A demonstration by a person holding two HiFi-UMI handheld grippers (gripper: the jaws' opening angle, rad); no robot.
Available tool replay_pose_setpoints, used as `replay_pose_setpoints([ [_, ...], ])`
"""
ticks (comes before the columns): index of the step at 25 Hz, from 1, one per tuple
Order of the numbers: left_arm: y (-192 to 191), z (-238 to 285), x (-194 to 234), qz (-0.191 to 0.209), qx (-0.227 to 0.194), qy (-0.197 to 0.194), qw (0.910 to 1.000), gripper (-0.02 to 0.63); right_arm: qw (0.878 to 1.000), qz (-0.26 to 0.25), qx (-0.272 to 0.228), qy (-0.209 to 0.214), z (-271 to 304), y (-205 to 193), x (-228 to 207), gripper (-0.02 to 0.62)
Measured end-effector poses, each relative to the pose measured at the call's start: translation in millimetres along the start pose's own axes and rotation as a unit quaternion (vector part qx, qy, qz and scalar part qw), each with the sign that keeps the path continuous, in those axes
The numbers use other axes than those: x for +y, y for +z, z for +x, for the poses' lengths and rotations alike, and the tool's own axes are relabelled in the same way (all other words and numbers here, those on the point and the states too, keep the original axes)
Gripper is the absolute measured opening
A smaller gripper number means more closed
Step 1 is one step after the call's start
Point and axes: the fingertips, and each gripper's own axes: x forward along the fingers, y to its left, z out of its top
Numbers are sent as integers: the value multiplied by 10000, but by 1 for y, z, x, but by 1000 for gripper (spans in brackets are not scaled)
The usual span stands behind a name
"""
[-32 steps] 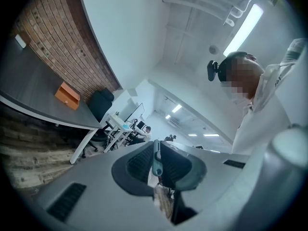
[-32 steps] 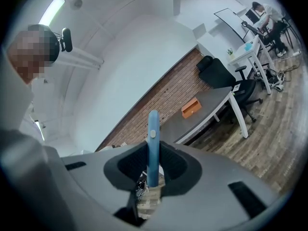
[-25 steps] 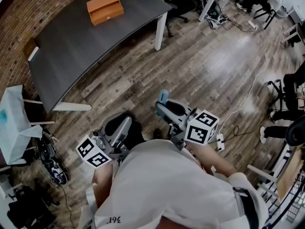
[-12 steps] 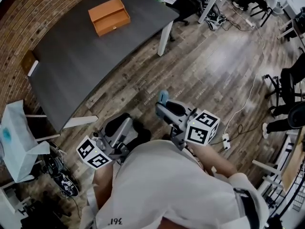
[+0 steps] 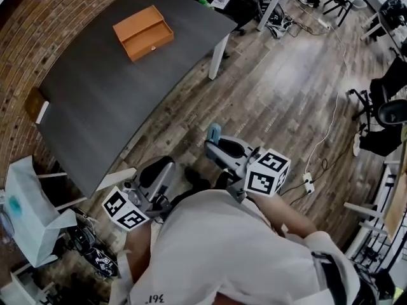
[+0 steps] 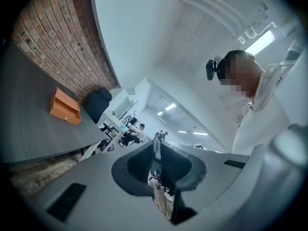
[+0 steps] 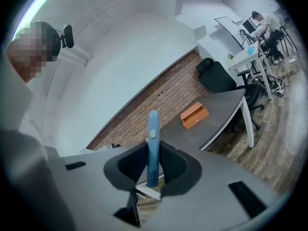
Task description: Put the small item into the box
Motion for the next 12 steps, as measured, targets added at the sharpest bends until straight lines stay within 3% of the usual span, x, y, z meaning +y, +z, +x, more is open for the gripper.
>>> replay_pose_setpoints([
  [12,7,7,30,-146,-60,52,9999,54,9998,-29,209,-39,26,6,-16,81],
])
